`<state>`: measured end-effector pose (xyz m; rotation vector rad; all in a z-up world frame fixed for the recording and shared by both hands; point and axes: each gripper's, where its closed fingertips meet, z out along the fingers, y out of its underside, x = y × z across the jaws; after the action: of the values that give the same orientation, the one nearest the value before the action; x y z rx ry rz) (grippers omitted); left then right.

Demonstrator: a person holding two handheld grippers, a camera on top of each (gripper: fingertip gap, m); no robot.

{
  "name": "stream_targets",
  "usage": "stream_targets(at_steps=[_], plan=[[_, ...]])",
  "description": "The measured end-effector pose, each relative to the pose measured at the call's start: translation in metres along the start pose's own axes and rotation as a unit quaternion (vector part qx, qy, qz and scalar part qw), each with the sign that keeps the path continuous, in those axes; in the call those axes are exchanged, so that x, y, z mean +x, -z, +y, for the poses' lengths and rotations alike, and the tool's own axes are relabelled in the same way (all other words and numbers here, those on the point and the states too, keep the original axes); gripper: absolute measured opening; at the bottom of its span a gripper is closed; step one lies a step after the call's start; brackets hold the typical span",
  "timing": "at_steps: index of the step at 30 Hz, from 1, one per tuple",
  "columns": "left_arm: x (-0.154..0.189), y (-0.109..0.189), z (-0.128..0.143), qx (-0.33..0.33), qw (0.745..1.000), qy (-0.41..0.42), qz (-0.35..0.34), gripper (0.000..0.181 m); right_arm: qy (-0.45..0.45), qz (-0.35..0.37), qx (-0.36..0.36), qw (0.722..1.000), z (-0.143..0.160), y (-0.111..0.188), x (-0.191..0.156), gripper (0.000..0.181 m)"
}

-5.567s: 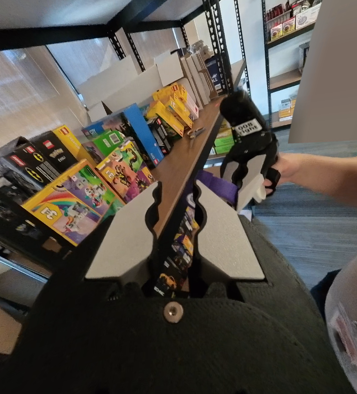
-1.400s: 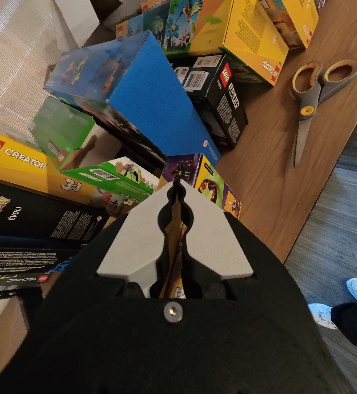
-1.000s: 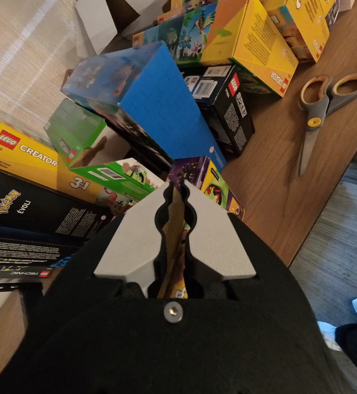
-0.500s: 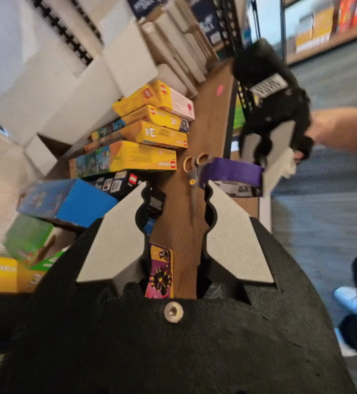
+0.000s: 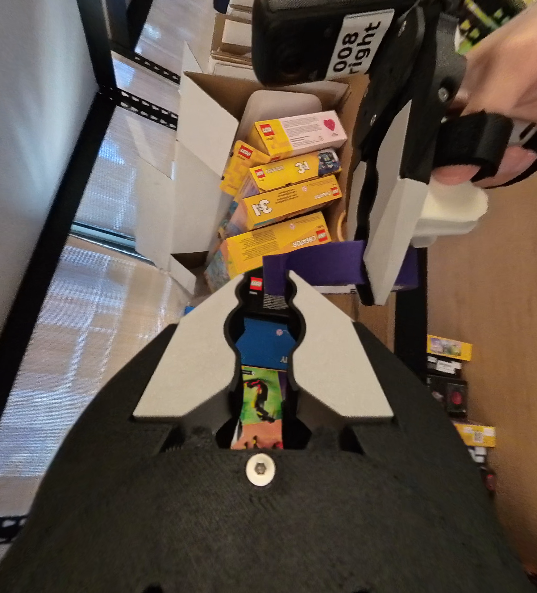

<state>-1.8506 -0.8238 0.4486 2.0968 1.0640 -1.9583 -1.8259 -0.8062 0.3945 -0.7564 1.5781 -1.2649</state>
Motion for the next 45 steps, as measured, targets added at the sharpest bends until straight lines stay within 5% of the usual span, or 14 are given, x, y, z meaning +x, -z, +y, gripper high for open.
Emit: stream_targets(at_steps=[5, 10, 18, 25, 31, 38, 41, 43, 45], plan=[[0.000, -0.003, 0.001, -0.001, 1.000, -0.012, -0.016, 0.000, -0.003, -0.001, -0.005, 1.000, 0.002, -0.001, -0.003, 0.009], [0.000, -0.001, 0.005, -0.008, 1.000, -0.025, -0.006, 0.000, -0.014, -0.009, -0.005, 1.000, 0.003, 0.001, -0.006, 0.009], [0.000, 0.021, 0.020, -0.058, 0.989, 0.075, 0.114, 0.000, -0.050, -0.056, -0.057, 0.996, 0.020, -0.017, -0.016, 0.009], [-0.016, 0.034, 0.019, -0.090, 0.965, 0.158, 0.188, 0.000, -0.045, -0.130, -0.006, 0.991, 0.013, -0.032, -0.032, 0.010], [-0.023, 0.032, 0.017, -0.122, 0.947, 0.202, 0.219, 0.000, 0.025, -0.172, 0.114, 0.978, 0.002, -0.023, -0.039, 0.024], [-0.025, 0.034, 0.002, -0.132, 0.932, 0.231, 0.245, 0.000, 0.141, -0.122, 0.174, 0.967, -0.001, -0.017, -0.038, 0.041], [-0.027, 0.032, -0.005, -0.143, 0.931, 0.226, 0.250, 0.000, 0.186, -0.094, 0.182, 0.961, -0.004, -0.015, -0.038, 0.040], [-0.028, 0.031, -0.010, -0.148, 0.931, 0.220, 0.252, 0.000, 0.213, -0.077, 0.182, 0.957, -0.005, -0.012, -0.038, 0.012], [-0.029, 0.029, -0.014, -0.152, 0.931, 0.212, 0.255, 0.000, 0.219, -0.085, 0.178, 0.956, -0.004, -0.008, -0.041, 0.010]])
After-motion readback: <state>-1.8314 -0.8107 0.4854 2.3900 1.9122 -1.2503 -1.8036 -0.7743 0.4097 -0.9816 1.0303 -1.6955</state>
